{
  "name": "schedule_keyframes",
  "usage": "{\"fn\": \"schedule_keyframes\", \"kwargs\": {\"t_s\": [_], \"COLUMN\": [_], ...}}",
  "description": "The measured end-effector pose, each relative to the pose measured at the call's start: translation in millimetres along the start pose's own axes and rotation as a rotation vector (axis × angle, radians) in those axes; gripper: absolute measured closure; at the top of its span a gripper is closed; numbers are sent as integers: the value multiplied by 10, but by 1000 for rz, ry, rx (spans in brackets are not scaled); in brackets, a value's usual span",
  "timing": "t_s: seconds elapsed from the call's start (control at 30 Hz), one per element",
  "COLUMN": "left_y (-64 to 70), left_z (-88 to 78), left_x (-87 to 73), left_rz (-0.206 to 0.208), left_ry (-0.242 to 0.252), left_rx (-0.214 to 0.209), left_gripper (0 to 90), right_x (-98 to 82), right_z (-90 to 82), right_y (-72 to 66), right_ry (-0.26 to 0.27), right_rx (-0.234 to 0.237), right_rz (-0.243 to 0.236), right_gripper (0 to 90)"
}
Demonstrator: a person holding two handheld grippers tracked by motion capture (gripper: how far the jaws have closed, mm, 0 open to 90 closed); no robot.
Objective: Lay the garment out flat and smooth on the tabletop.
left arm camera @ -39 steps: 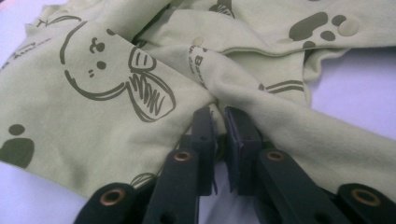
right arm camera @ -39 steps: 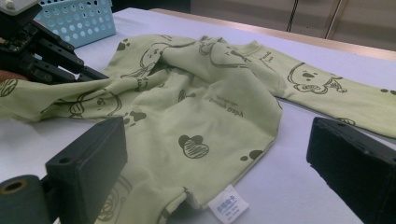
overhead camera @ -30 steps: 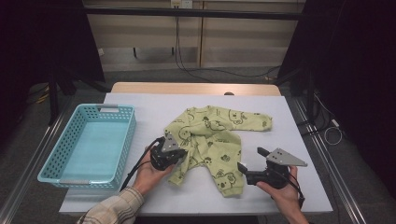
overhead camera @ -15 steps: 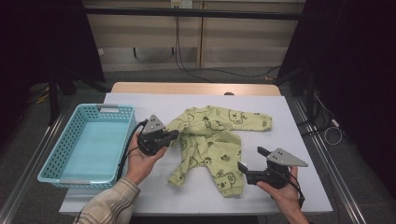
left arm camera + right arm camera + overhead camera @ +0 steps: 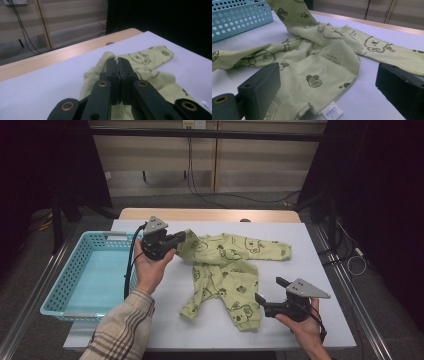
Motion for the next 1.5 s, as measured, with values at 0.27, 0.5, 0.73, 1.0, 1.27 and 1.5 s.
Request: {"fn": "schedule_keyframes", "kwargs": {"t_s": [0.27,0.5,0.73,1.0,1.27,1.5], "left_y": [-251,-435,-591,-757,-862,-880], "left_z": [-36,-65,-116,-119,-140,-156], "left_x": [142,144,131,85,15,18], "left_rz": [-39,-97,-128,-98,-149,-165], "left_ry": [2,3,15,-21,-46,-22], "left_rx": [77,137,218,340,364,375], "left_gripper": [883,884,883,883,877,775], "right_x": [-2,-3,-2,-3,-4,-4], "right_z": [-5,-3,-5,-3,-2,-3], "right_y": [2,0,2,-3,-6,-1], "right_ry": [1,-2,2,-2,0,0], "right_rx": [1,1,-2,2,4,2], "right_rz": [4,1,3,1,6,0], "right_gripper": [52,52,52,52,52,52]}}
Point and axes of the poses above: each handheld gripper's, and its own axes: z roughly forward along the jaws, x roughly out of its top, y roughly to its right, the point moved 5 cm from there along z, roughly forward along the jaws, and after that the axes turned 5 degrees about -z, right-handed, at the moved point
